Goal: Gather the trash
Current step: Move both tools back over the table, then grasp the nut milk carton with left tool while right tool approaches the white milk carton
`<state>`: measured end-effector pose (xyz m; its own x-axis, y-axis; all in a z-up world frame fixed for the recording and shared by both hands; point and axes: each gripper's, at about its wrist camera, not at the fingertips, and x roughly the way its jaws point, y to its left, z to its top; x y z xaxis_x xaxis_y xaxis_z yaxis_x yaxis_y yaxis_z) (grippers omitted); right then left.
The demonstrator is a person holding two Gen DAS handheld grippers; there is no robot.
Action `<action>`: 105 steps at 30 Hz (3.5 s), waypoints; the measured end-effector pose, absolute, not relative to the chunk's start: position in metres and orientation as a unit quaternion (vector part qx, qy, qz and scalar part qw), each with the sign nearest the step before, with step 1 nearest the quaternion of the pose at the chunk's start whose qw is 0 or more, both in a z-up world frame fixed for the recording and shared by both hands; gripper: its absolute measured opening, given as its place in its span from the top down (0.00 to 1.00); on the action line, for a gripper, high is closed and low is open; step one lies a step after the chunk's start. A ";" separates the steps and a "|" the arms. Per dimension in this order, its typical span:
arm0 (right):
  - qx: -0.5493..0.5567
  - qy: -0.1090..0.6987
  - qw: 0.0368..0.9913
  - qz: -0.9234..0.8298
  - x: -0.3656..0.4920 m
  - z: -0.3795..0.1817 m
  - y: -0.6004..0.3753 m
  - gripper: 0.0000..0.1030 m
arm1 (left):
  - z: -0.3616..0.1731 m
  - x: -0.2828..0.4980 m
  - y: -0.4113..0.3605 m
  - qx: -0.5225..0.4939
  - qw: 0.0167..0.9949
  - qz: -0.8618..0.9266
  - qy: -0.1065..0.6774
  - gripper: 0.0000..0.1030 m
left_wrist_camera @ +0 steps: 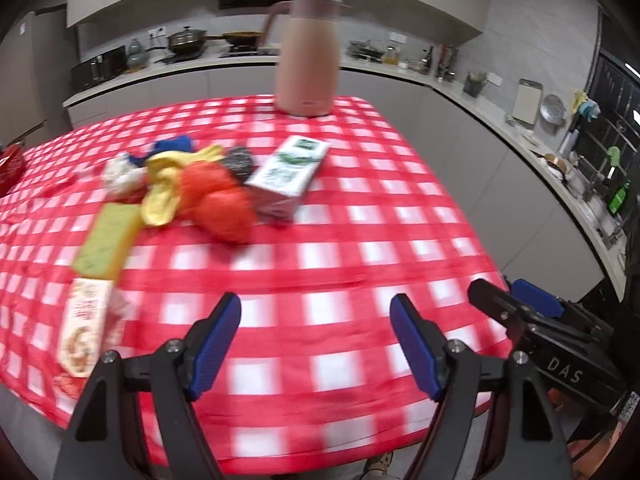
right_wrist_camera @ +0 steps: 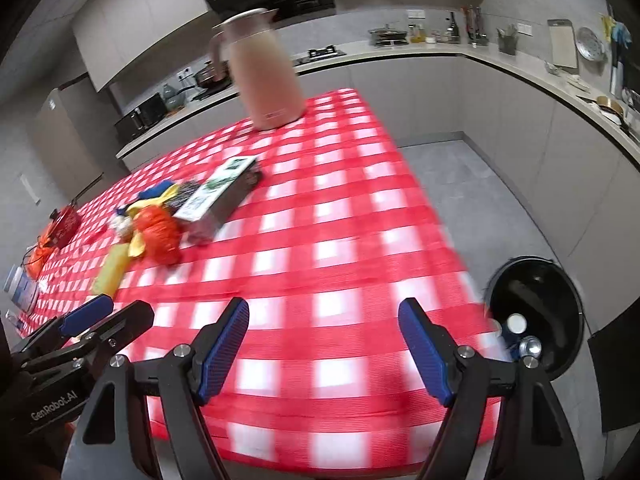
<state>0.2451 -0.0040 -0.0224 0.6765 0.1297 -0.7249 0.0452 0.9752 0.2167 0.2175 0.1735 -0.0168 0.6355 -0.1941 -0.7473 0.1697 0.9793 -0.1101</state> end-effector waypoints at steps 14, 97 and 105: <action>0.071 0.414 0.901 0.108 0.266 -0.021 0.071 0.23 | -0.023 0.212 0.243 -0.058 0.908 -0.013 0.415 0.24; 0.092 0.432 0.897 0.034 0.430 -0.040 0.141 0.23 | -0.021 0.357 0.302 -0.043 0.919 -0.064 0.386 0.50; 0.079 0.455 0.886 0.041 0.446 -0.058 0.140 0.23 | -0.029 0.367 0.296 -0.046 0.915 -0.059 0.397 0.50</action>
<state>0.4458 0.1399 -0.0576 0.5821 0.1438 -0.8003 -0.0001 0.9843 0.1768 0.3666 0.2962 -0.0288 0.6785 -0.1447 -0.7202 0.0717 0.9888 -0.1311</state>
